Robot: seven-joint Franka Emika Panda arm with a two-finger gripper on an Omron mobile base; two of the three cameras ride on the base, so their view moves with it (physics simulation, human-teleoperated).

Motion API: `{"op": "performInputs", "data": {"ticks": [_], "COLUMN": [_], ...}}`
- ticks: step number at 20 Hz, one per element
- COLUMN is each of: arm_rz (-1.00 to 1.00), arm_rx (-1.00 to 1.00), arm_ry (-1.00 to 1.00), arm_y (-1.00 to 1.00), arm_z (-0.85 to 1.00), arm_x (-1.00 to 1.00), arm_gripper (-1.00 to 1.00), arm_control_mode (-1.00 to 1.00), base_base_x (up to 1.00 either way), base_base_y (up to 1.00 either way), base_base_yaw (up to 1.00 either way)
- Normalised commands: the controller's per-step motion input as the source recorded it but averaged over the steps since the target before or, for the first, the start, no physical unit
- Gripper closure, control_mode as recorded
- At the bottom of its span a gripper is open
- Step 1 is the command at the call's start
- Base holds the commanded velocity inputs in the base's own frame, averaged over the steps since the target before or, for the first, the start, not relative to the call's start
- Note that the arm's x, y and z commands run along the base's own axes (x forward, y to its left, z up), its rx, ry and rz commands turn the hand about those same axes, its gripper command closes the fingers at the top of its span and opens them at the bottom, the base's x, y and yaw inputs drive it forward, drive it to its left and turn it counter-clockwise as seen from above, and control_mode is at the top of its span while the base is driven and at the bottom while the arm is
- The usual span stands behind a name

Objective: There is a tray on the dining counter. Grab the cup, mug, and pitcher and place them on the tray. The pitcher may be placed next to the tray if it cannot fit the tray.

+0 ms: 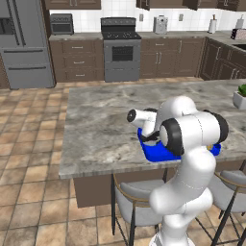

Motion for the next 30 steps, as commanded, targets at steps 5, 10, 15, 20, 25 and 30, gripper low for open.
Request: {"op": "performInputs", "data": {"ticks": [5,10,15,20,25,30], "arm_rz": [0.00,-0.01,-0.02,-0.04,-0.04,-0.05], "arm_rx": [0.00,0.01,0.01,0.00,0.00,0.00], "arm_ry": [-0.02,0.00,0.00,0.00,0.00,0.00], "arm_y": [0.02,0.04,0.01,0.00,-0.02,-0.04], "arm_z": [-0.12,-0.14,-0.16,-0.14,-0.18,-0.24], "arm_x": [0.29,0.29,0.22,0.17,0.01,0.00], "arm_gripper": [1.00,1.00,1.00,1.00,1.00,1.00], "arm_control_mode": [-1.00,-1.00,-1.00,-1.00,-1.00,-1.00], "base_base_x": [0.00,0.00,0.00,0.00,0.00,0.00], "base_base_y": [0.00,0.00,0.00,0.00,0.00,0.00], "base_base_yaw": [0.00,0.00,0.00,0.00,0.00,0.00]}}
